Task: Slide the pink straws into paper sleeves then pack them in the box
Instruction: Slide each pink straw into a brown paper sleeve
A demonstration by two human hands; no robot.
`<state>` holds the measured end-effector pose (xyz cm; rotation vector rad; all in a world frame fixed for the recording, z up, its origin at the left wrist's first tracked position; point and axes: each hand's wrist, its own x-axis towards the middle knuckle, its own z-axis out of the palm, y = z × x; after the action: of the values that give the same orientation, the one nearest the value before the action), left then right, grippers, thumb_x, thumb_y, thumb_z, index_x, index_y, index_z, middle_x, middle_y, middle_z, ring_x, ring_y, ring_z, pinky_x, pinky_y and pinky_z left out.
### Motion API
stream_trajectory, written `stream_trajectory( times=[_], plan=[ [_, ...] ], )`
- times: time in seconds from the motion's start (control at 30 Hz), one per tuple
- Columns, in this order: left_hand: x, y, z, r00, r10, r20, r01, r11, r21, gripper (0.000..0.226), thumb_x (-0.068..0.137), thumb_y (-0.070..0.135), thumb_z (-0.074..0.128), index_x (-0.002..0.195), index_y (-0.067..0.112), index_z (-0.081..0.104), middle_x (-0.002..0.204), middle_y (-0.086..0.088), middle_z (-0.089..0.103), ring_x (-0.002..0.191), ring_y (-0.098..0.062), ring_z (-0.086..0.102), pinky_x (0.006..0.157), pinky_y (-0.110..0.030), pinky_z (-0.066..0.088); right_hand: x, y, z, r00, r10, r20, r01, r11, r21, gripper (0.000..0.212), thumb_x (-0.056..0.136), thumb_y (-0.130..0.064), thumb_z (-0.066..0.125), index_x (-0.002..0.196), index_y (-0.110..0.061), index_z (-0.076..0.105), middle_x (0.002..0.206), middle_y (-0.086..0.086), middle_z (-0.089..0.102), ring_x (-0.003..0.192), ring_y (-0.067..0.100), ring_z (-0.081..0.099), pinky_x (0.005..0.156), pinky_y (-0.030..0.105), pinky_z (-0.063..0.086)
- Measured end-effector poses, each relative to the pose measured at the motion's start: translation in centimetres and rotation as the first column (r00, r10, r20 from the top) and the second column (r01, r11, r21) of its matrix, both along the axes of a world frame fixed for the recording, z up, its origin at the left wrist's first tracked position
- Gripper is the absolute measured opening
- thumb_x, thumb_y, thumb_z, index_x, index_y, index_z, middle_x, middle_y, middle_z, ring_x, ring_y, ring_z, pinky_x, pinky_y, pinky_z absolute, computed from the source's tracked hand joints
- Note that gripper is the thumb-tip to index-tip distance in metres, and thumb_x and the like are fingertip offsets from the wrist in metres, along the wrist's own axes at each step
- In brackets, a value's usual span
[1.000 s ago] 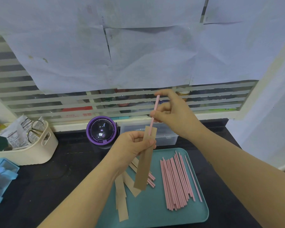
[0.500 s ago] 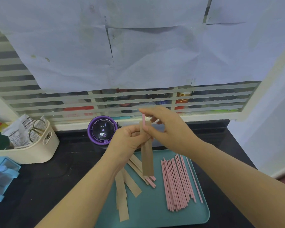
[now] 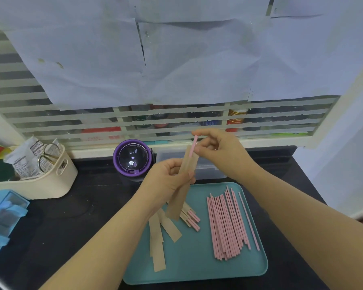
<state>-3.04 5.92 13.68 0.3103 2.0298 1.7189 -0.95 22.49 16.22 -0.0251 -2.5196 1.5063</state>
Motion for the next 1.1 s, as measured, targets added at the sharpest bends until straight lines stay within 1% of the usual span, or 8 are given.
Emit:
stream_trajectory(
  times=[0.1, 0.2, 0.33, 0.57, 0.73, 0.83, 0.97, 1.1],
  plan=[
    [0.2, -0.8, -1.8, 0.999, 0.028, -0.016, -0.03, 0.992, -0.122, 0.017, 0.088, 0.014, 0.065, 0.104, 0.017, 0.067, 0.084, 0.001, 0.074, 0.082, -0.011, 0.07, 0.081, -0.029, 0.055, 0.4, 1.2, -2.7, 0.992, -0.037, 0.119, 0.049, 0.994, -0.1, 0.041, 0.091, -0.02, 0.059, 0.13, -0.025, 0.049, 0.08, 0.006, 0.068, 0.082, 0.011, 0.066, 0.087, 0.024, 0.05],
    [0.5, -1.7, -3.4, 0.998, 0.066, 0.018, -0.062, 0.985, -0.163, 0.018, 0.089, 0.014, 0.063, 0.107, 0.014, 0.066, 0.087, -0.001, 0.074, 0.078, -0.006, 0.068, 0.076, -0.022, 0.055, 1.2, 2.6, -7.6, 0.919, -0.045, 0.392, -0.009, 0.991, 0.133, 0.031, 0.092, -0.021, 0.056, 0.123, -0.019, 0.057, 0.097, 0.0, 0.069, 0.087, 0.01, 0.065, 0.086, 0.028, 0.051],
    [0.6, -2.9, -4.7, 0.995, 0.094, 0.043, -0.085, 0.981, -0.175, 0.016, 0.089, 0.013, 0.063, 0.104, 0.014, 0.067, 0.086, -0.002, 0.074, 0.083, -0.011, 0.068, 0.084, -0.03, 0.053, 2.7, 3.2, -13.8, 0.756, -0.107, 0.645, -0.202, 0.9, 0.386, 0.024, 0.091, -0.02, 0.057, 0.112, -0.012, 0.065, 0.115, 0.005, 0.065, 0.098, 0.018, 0.061, 0.091, 0.03, 0.05],
    [0.4, -3.8, -6.2, 0.983, 0.158, 0.09, -0.144, 0.979, -0.147, 0.016, 0.089, 0.011, 0.062, 0.105, 0.015, 0.067, 0.094, -0.006, 0.074, 0.089, -0.019, 0.069, 0.089, -0.039, 0.054, 3.4, 1.9, -18.3, 0.724, -0.26, 0.639, -0.157, 0.84, 0.52, 0.012, 0.084, -0.018, 0.062, 0.084, -0.012, 0.052, 0.079, 0.004, 0.058, 0.073, 0.018, 0.053, 0.067, 0.027, 0.049],
    [0.4, -4.0, -6.4, 0.984, 0.153, 0.089, -0.139, 0.979, -0.148, 0.017, 0.089, 0.011, 0.062, 0.105, 0.017, 0.066, 0.095, -0.005, 0.074, 0.089, -0.019, 0.069, 0.088, -0.038, 0.054, 2.8, 1.3, -19.5, 0.694, -0.304, 0.653, -0.104, 0.855, 0.509, 0.022, 0.082, -0.008, 0.058, 0.066, -0.014, 0.043, 0.061, 0.0, 0.046, 0.059, 0.017, 0.049, 0.061, 0.027, 0.051],
    [0.5, -4.1, -6.4, 0.983, 0.157, 0.094, -0.143, 0.979, -0.145, 0.017, 0.089, 0.011, 0.062, 0.104, 0.018, 0.066, 0.093, -0.003, 0.074, 0.088, -0.017, 0.069, 0.088, -0.037, 0.054, 2.7, 1.4, -19.9, 0.684, -0.317, 0.656, -0.088, 0.858, 0.506, 0.028, 0.082, -0.008, 0.058, 0.061, -0.014, 0.039, 0.056, -0.001, 0.039, 0.05, 0.015, 0.041, 0.051, 0.022, 0.042],
    [0.3, -3.8, -6.1, 0.987, 0.141, 0.075, -0.128, 0.979, -0.16, 0.016, 0.089, 0.014, 0.063, 0.103, 0.022, 0.066, 0.089, -0.001, 0.075, 0.088, -0.018, 0.069, 0.092, -0.043, 0.053, 2.9, 1.8, -19.4, 0.691, -0.326, 0.645, -0.027, 0.88, 0.474, 0.015, 0.084, -0.008, 0.057, 0.079, -0.013, 0.044, 0.064, 0.0, 0.046, 0.055, 0.013, 0.044, 0.049, 0.02, 0.039],
    [0.1, -3.6, -5.5, 0.99, 0.129, 0.056, -0.118, 0.979, -0.167, 0.015, 0.089, 0.015, 0.062, 0.103, 0.023, 0.065, 0.088, 0.0, 0.075, 0.091, -0.019, 0.069, 0.094, -0.045, 0.051, 3.0, 1.9, -16.9, 0.786, -0.232, 0.574, 0.079, 0.957, 0.279, 0.012, 0.09, -0.011, 0.053, 0.1, -0.016, 0.048, 0.078, 0.006, 0.061, 0.053, 0.012, 0.046, 0.05, 0.023, 0.042]
  ],
)
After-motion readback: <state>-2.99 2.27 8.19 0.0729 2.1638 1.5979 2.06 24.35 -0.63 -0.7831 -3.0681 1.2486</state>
